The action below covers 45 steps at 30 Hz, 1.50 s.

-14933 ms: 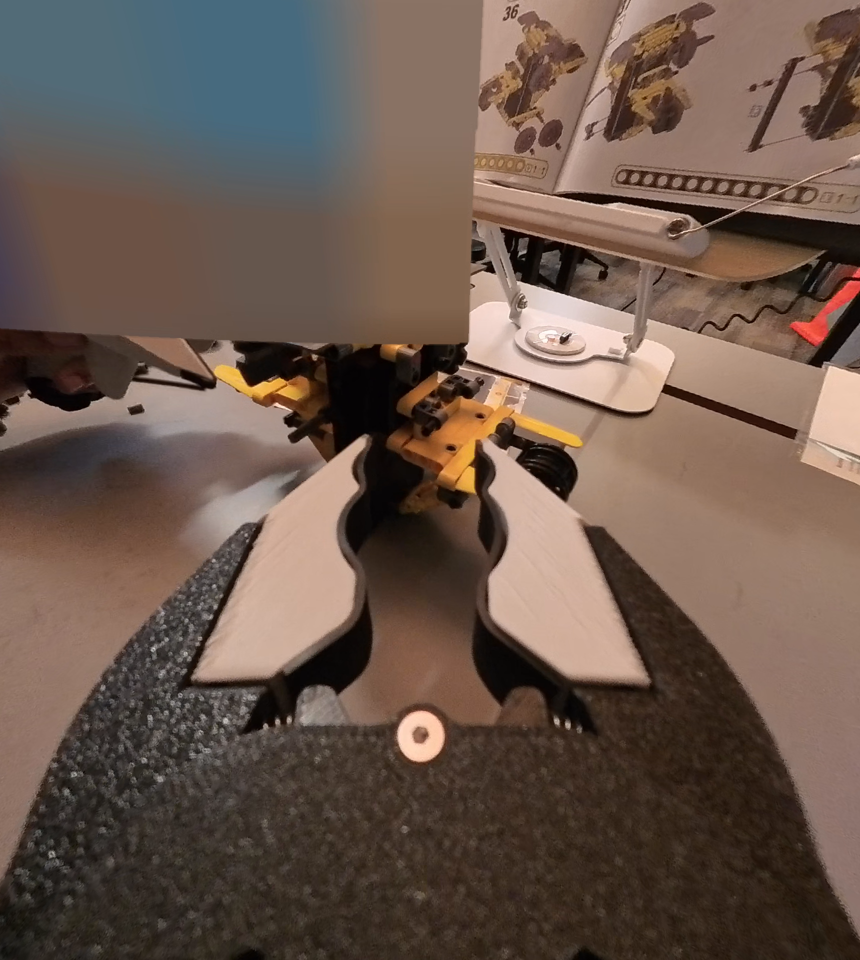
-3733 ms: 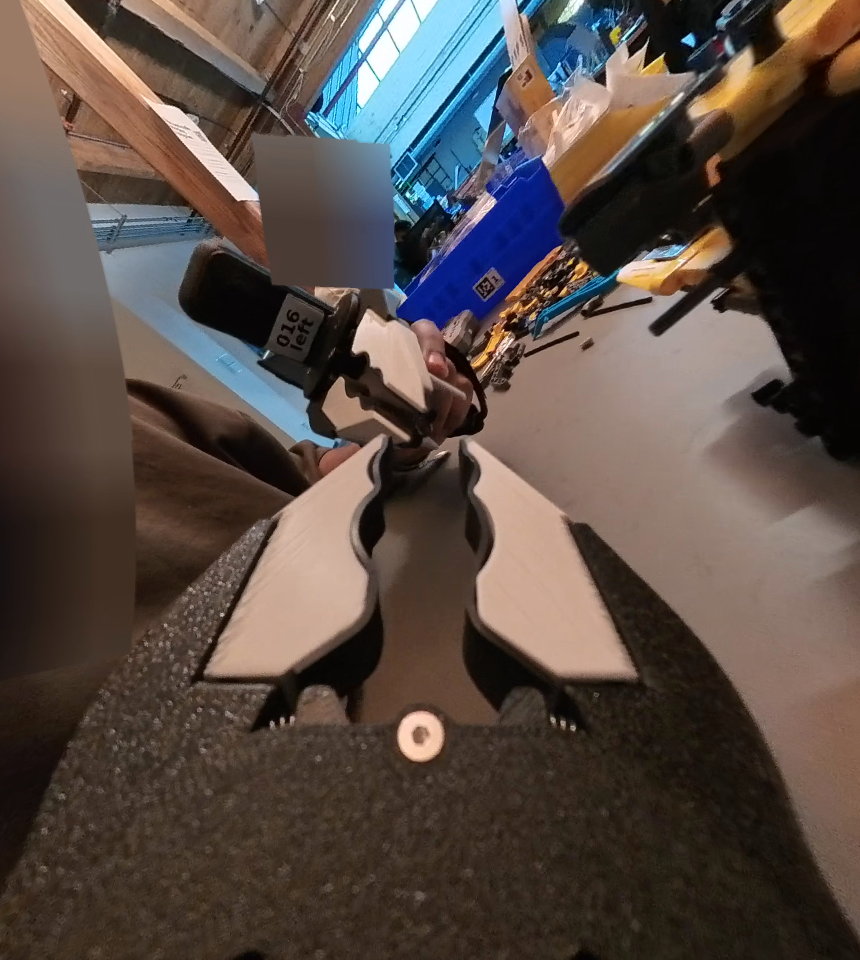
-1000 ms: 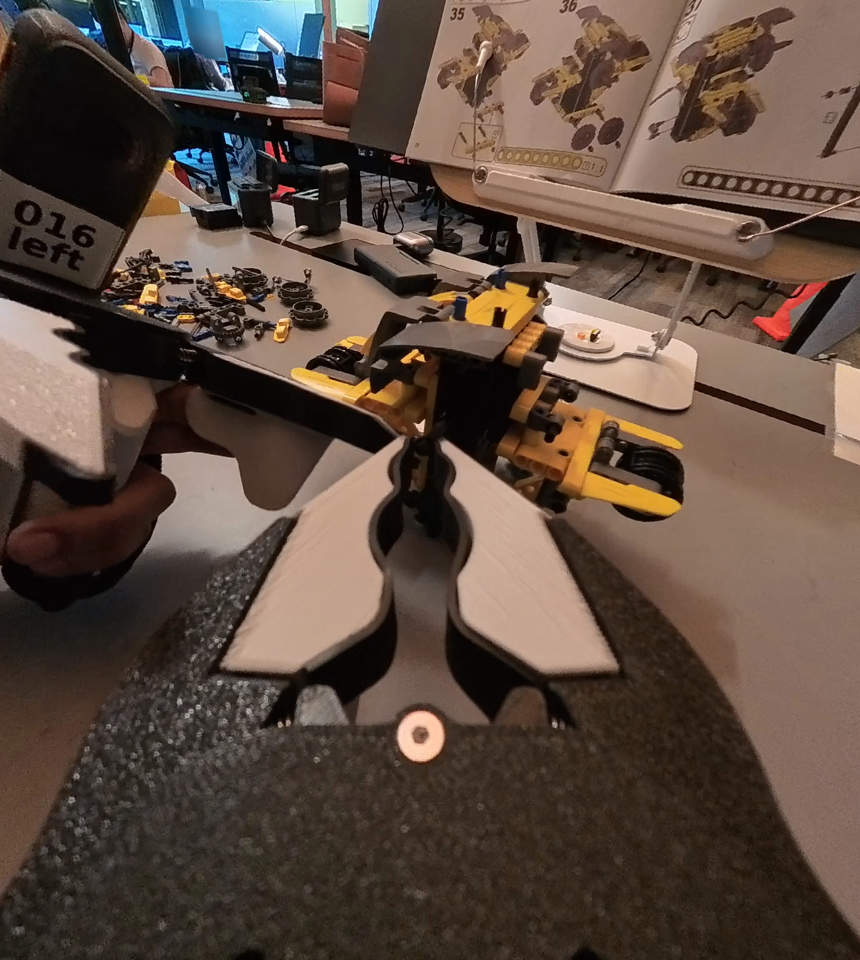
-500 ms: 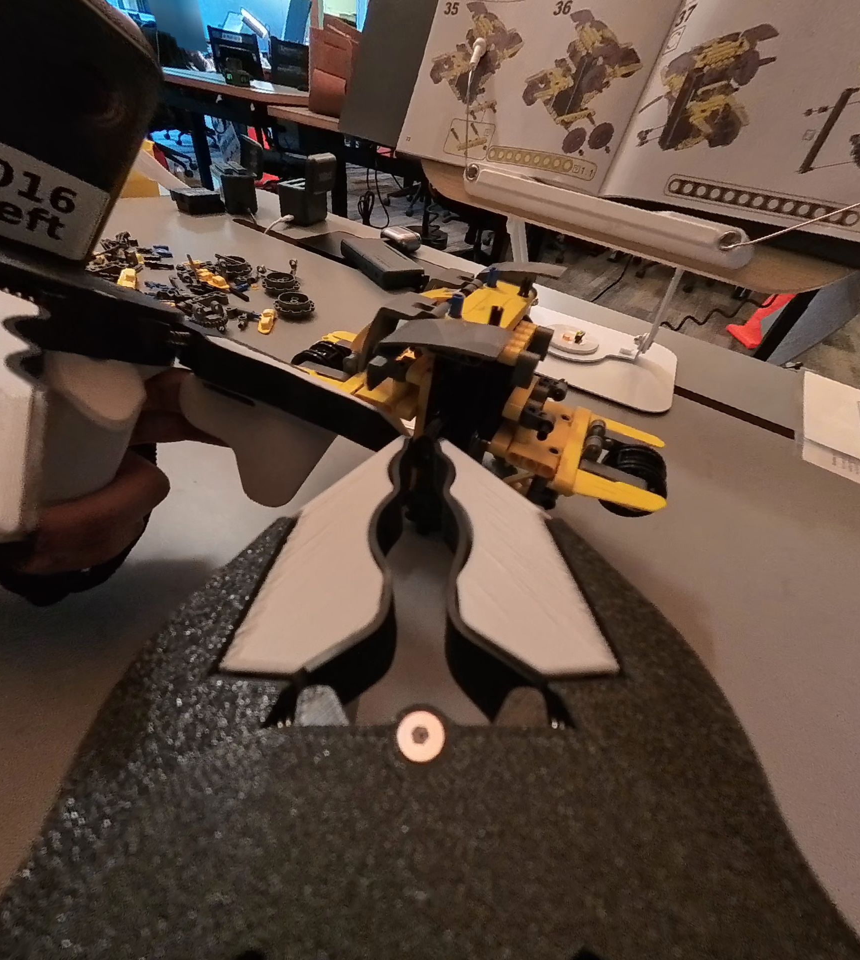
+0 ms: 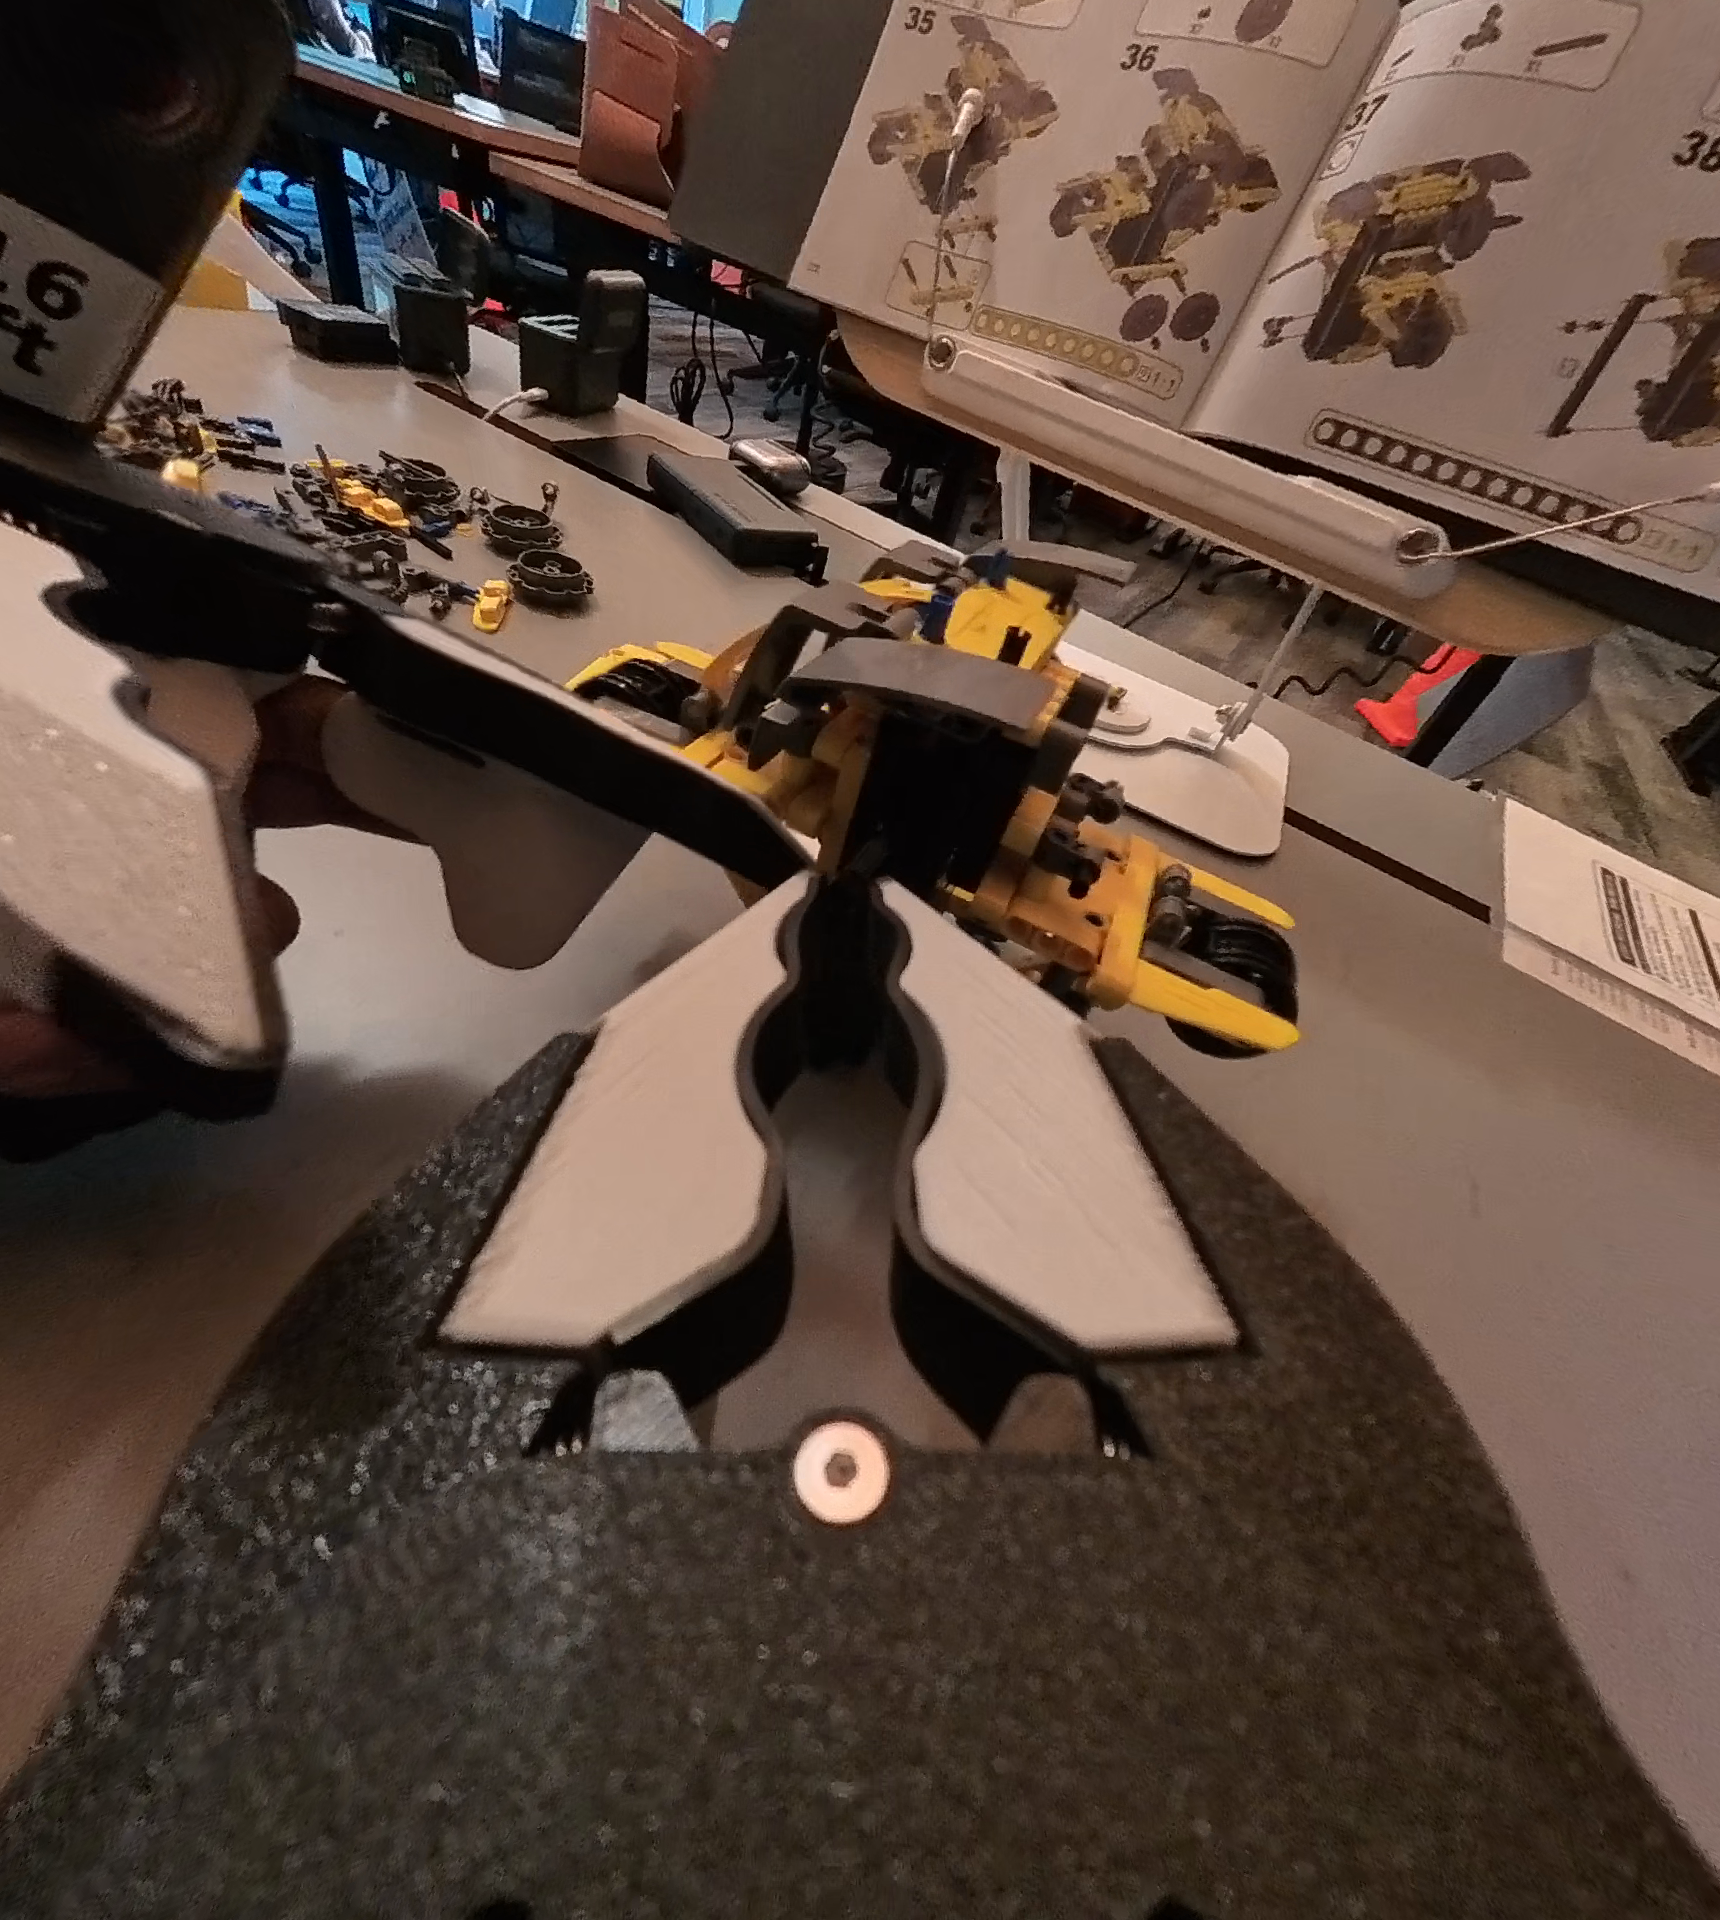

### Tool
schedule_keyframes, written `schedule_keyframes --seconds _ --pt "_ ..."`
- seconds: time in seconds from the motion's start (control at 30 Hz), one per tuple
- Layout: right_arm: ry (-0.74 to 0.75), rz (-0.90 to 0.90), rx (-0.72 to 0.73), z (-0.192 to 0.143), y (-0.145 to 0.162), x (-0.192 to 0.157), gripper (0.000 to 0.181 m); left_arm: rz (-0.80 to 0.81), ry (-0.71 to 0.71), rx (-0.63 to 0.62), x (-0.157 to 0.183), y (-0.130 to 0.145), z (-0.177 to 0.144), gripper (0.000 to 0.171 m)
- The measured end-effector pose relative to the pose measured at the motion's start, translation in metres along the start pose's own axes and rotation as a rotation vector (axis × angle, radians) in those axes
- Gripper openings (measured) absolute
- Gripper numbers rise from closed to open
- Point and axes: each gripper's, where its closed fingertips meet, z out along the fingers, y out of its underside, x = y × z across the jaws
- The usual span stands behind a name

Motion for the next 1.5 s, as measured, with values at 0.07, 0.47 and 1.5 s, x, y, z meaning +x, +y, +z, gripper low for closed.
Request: schedule_keyframes --seconds 0.07,0.47,1.5 --pt "0.009 -0.013 -0.002 0.000 0.000 0.000 0.007 0.018 0.010 0.005 0.001 -0.003 0.001 0.114" --pt "0.052 -0.077 -0.011 0.000 0.002 0.001 0.007 0.051 0.027 -0.019 0.003 -0.002 0.006 0.116" --pt "-0.060 -0.129 -0.199 -0.009 0.020 0.000 0.007 0.094 -0.019 -0.030 0.000 0.005 -0.008 0.096"
